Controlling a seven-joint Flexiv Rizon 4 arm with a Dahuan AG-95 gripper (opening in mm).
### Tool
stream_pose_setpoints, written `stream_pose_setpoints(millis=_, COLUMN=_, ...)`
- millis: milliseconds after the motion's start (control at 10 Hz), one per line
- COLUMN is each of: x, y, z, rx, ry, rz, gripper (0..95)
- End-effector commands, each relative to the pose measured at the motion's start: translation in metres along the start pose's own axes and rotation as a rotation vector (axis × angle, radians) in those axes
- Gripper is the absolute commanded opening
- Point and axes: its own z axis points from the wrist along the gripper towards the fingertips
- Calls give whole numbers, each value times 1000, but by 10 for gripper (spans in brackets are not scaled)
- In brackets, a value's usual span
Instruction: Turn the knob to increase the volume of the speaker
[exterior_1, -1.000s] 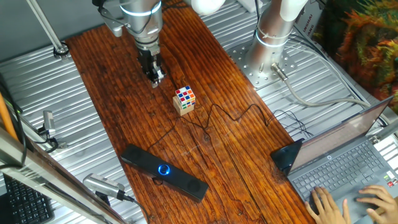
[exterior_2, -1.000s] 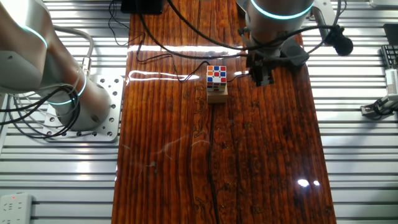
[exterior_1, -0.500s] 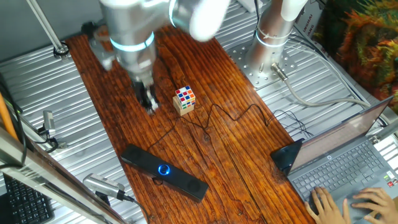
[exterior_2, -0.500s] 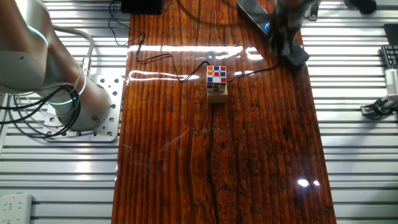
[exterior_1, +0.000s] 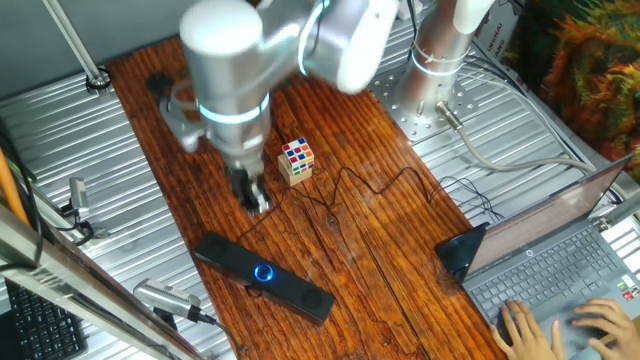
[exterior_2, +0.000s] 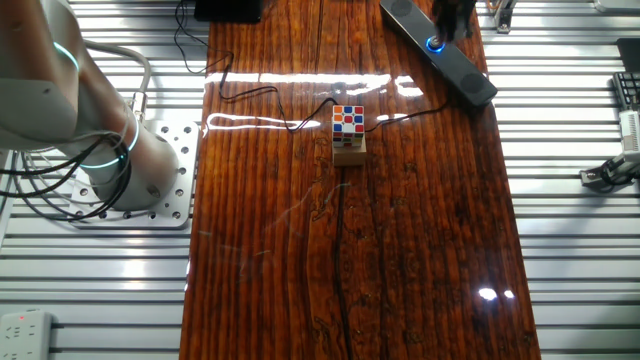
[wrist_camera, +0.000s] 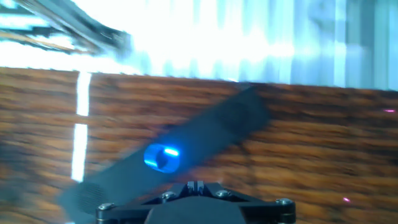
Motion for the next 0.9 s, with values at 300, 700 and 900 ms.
stream_pose_setpoints(millis=300, x=-17, y=35, z=-2, rx=-61, ry=-18, rz=2, gripper=0)
stream_pose_setpoints(millis=700, x=-18, y=36, z=-3, rx=-53, ry=-24, rz=-4, gripper=0)
stream_pose_setpoints(millis=900, x=-18, y=36, z=-3, rx=-50, ry=-14, rz=-5, gripper=0)
